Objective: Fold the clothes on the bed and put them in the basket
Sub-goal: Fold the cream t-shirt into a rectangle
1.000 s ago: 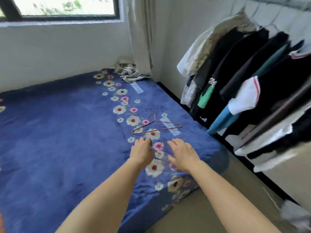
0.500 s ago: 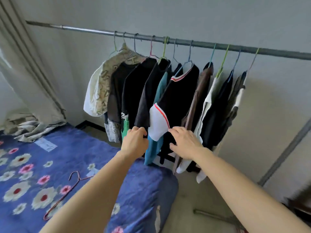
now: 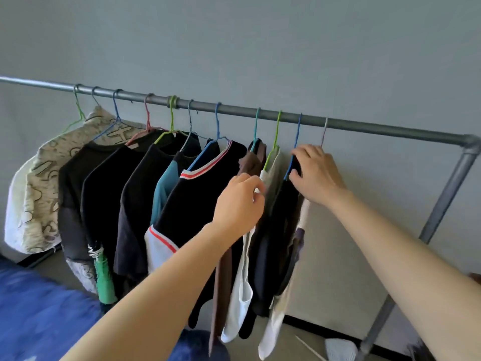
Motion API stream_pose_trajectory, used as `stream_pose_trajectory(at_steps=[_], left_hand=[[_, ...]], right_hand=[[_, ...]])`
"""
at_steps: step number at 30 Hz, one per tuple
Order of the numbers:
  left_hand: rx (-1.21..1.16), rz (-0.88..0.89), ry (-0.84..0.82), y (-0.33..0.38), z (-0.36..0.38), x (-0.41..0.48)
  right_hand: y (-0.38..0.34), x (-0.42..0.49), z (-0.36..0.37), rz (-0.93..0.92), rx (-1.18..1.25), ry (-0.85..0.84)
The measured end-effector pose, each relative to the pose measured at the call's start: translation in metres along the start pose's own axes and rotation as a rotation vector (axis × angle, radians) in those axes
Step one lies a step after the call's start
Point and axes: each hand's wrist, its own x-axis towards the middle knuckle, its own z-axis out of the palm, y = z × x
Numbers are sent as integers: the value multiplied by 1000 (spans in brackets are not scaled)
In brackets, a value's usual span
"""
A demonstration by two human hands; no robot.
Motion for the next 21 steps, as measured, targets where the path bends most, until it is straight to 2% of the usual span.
stream_pose_trajectory(at_steps=[5, 10, 13, 21], left_hand=[[-112, -21, -16, 46, 72, 42], [-97, -305, -234, 75, 134, 79], [-8, -413, -325, 72, 157, 84], [-8, -341, -99, 68, 155, 95]], right_hand=[[86, 50, -3, 64, -51, 83], [150, 82, 8, 58, -127, 4], [163, 90, 18, 14, -133, 72], [171, 98, 49, -43, -161, 249]])
